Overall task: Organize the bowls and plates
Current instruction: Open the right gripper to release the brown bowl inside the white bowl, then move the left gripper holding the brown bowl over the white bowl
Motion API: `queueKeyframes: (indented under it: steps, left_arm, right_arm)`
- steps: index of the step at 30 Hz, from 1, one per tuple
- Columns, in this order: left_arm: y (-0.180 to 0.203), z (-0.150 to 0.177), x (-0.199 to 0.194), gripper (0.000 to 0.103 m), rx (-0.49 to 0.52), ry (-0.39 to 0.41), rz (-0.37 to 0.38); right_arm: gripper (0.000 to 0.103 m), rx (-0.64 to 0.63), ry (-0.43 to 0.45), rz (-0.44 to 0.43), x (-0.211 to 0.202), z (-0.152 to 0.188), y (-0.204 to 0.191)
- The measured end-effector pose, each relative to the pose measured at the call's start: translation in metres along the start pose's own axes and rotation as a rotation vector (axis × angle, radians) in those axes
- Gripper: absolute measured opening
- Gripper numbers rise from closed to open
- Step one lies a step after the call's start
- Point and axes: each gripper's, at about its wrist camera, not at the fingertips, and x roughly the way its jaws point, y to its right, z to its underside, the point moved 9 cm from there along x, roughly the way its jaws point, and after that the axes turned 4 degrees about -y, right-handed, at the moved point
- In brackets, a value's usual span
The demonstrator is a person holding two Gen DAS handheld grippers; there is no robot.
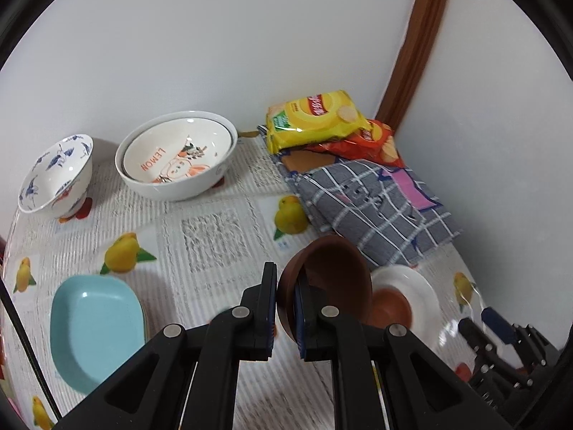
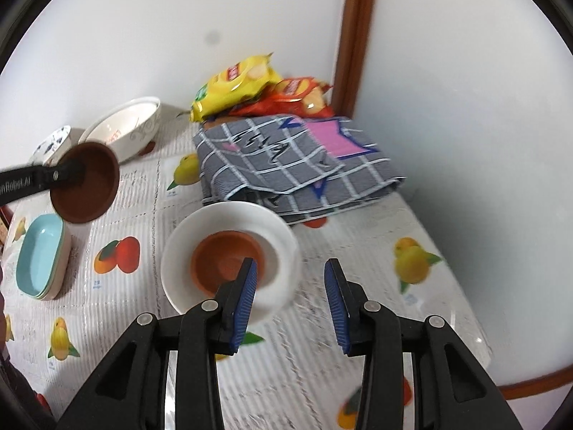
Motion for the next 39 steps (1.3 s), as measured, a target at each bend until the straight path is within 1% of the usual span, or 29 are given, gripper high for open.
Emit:
queueKeyframes:
  steps: [5, 10, 15, 19, 24, 29, 39]
  left_arm:
    - [0.010, 0.020, -0.021, 0.009, -0.006, -0.005, 0.018]
    - [0.020, 0.035, -0.059, 0.009, 0.006, 0.034, 0.020]
    - [0.024, 0.048, -0.088, 0.009, 0.005, 0.061, 0.015]
    - [0.027, 0.062, -0.106, 0.009, -0.002, 0.070, 0.020]
    - [0.030, 0.078, -0.116, 0.009, -0.016, 0.062, 0.037]
    - [0.033, 0.091, -0.117, 0.009, -0.024, 0.049, 0.043]
    - [0.035, 0.101, -0.112, 0.009, -0.027, 0.025, 0.038]
  right_arm:
    - [0.039, 0.051, 0.028, -0.017, -0.032, 0.013, 0.020]
    - [0.039, 0.093, 0.062, -0.053, -0.064, 0.028, 0.034]
    - [0.039, 0.112, 0.077, -0.082, -0.088, 0.045, 0.040]
    - [0.039, 0.122, 0.089, -0.089, -0.103, 0.057, 0.042]
    - [0.039, 0.135, 0.104, -0.090, -0.119, 0.069, 0.045]
    - [0.039, 0.140, 0.112, -0.091, -0.129, 0.078, 0.048]
    - [0.039, 0.163, 0.092, -0.097, -0.124, 0.094, 0.055]
